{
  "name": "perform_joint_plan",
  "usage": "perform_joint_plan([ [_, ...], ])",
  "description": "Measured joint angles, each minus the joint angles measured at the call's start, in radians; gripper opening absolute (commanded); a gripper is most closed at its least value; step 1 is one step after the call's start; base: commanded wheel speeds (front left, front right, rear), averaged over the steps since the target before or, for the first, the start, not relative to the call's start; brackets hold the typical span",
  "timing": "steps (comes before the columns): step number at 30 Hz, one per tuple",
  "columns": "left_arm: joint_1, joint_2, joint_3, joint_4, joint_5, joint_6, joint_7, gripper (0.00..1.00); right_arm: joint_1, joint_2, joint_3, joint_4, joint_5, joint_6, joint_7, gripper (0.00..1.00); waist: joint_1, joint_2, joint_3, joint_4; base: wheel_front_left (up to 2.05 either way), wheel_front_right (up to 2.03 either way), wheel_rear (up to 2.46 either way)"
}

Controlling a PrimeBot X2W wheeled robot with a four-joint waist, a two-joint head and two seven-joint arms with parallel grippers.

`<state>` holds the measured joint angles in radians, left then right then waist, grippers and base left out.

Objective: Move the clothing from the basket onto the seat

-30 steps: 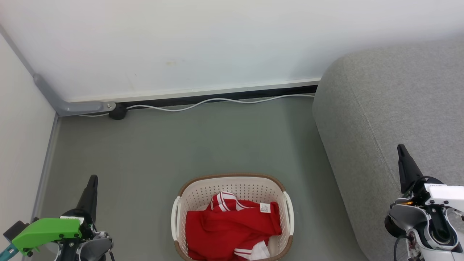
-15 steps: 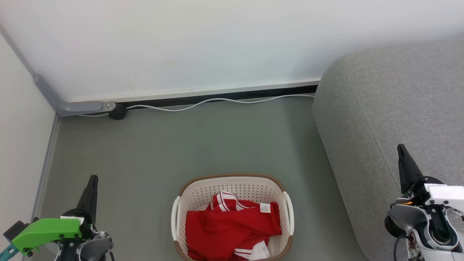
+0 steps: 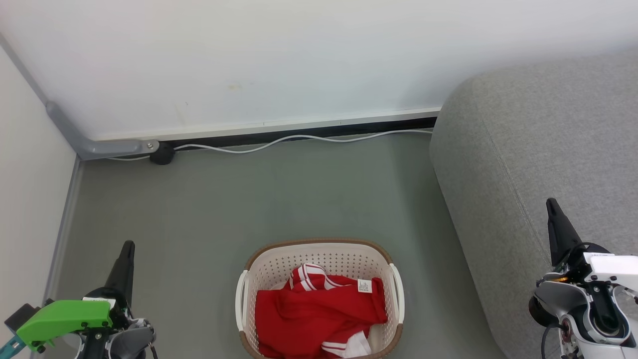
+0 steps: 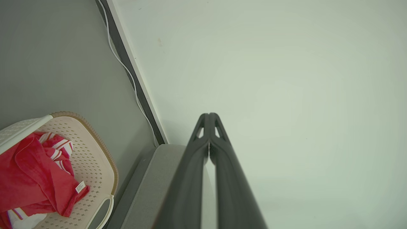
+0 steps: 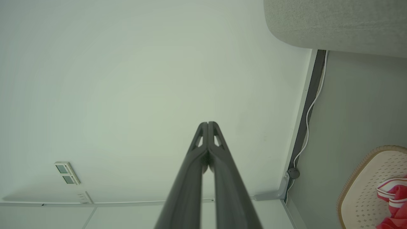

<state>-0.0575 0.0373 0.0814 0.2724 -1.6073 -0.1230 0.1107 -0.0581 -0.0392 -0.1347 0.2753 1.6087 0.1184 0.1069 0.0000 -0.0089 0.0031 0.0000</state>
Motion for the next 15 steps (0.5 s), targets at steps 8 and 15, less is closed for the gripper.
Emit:
perform_joint_plan([
  [8,0.0,0.0,0.0,0.0,0.0,0.0,0.0,0.0,0.0,0.0,0.0,0.0,0.0,0.0,0.0,0.0,0.0,0.0,0.0,0.0,0.0,0.0,0.0],
  [15,0.0,0.0,0.0,0.0,0.0,0.0,0.0,0.0,0.0,0.0,0.0,0.0,0.0,0.0,0.0,0.0,0.0,0.0,0.0,0.0,0.0,0.0,0.0],
])
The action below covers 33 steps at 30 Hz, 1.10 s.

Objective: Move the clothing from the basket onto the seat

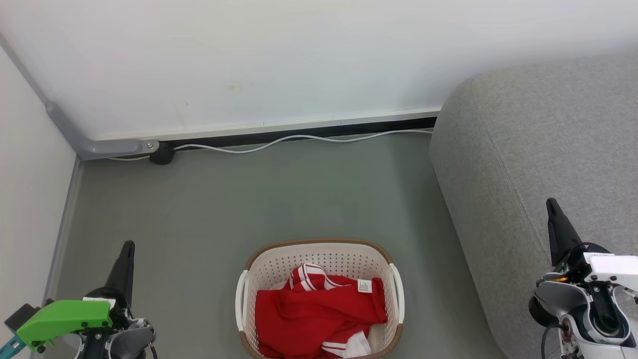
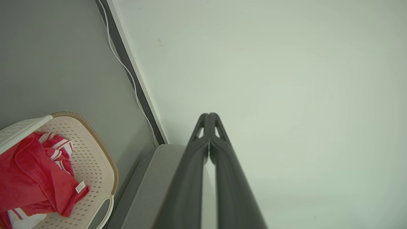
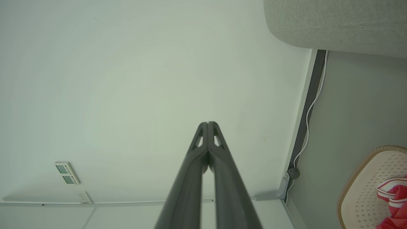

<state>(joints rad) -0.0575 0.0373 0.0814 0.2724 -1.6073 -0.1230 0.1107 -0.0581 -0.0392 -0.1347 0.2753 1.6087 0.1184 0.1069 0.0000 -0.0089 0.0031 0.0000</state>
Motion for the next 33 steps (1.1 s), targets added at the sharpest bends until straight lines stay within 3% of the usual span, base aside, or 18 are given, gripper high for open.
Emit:
perform_joint_plan([
  [15,0.0,0.0,0.0,0.0,0.0,0.0,0.0,0.0,0.0,0.0,0.0,0.0,0.0,0.0,0.0,0.0,0.0,0.0,0.0,0.0,0.0,0.0,0.0],
  [16,0.0,0.0,0.0,0.0,0.0,0.0,0.0,1.0,0.0,0.0,0.0,0.0,0.0,0.0,0.0,1.0,0.0,0.0,0.0,0.0,0.0,0.0,0.0],
  [33,0.032,-0.015,-0.029,0.025,0.016,0.001,-0.035,1.0,0.04,0.002,0.023,0.012,-0.06,-0.005,-0.04,1.0,0.0,0.0,0.0,0.0,0.0,0.0,0.0],
])
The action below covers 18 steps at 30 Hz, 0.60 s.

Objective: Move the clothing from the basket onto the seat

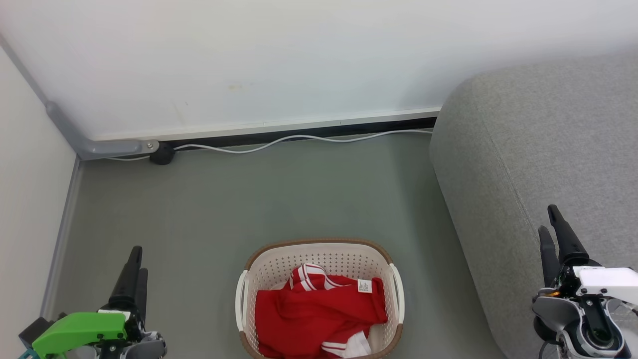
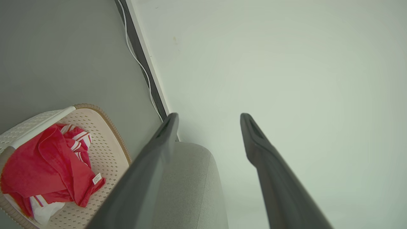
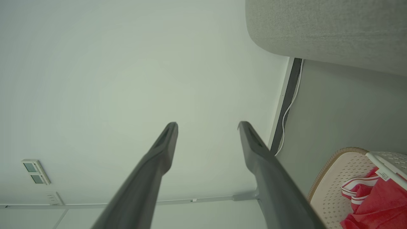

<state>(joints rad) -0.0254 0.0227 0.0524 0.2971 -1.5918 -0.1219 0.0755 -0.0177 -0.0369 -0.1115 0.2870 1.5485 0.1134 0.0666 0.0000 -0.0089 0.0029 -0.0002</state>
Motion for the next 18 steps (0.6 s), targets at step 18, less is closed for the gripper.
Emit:
perform_joint_plan([
  [18,0.0,0.054,-0.079,-0.022,0.266,0.009,-0.069,1.0,0.001,-0.112,0.139,-0.062,-0.347,-0.063,-0.059,1.0,0.0,0.0,0.0,-0.001,0.0,0.0,0.0],
])
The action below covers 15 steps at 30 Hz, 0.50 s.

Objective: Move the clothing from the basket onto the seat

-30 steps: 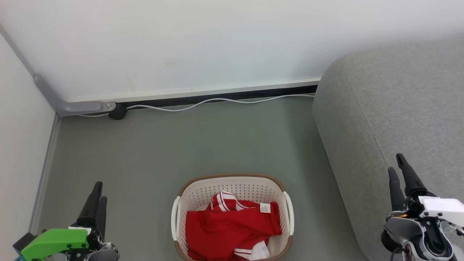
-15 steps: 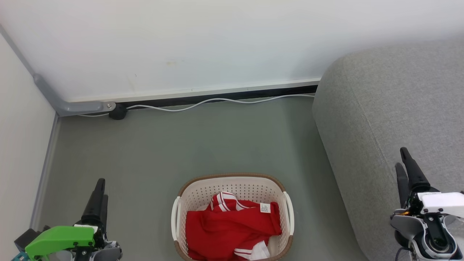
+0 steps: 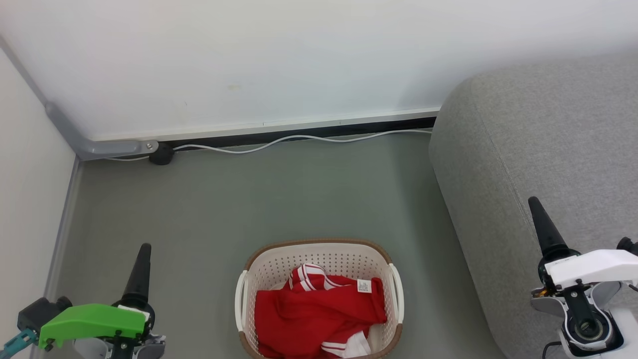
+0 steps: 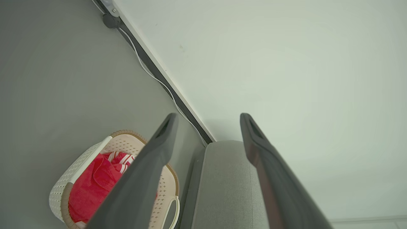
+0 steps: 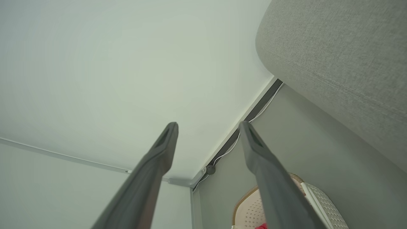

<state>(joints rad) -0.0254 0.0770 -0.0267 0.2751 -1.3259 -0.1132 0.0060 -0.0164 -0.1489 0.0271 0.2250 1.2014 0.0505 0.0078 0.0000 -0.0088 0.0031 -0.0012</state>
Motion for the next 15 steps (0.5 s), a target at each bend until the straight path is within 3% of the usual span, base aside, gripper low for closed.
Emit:
perform_joint_plan([
  [15,0.0,0.008,-0.05,-0.035,0.239,0.032,-0.052,1.0,0.0,-0.02,0.093,-0.022,-0.258,-0.043,-0.054,1.0,0.0001,0.0,0.0,-0.007,0.0,0.0,0.0],
])
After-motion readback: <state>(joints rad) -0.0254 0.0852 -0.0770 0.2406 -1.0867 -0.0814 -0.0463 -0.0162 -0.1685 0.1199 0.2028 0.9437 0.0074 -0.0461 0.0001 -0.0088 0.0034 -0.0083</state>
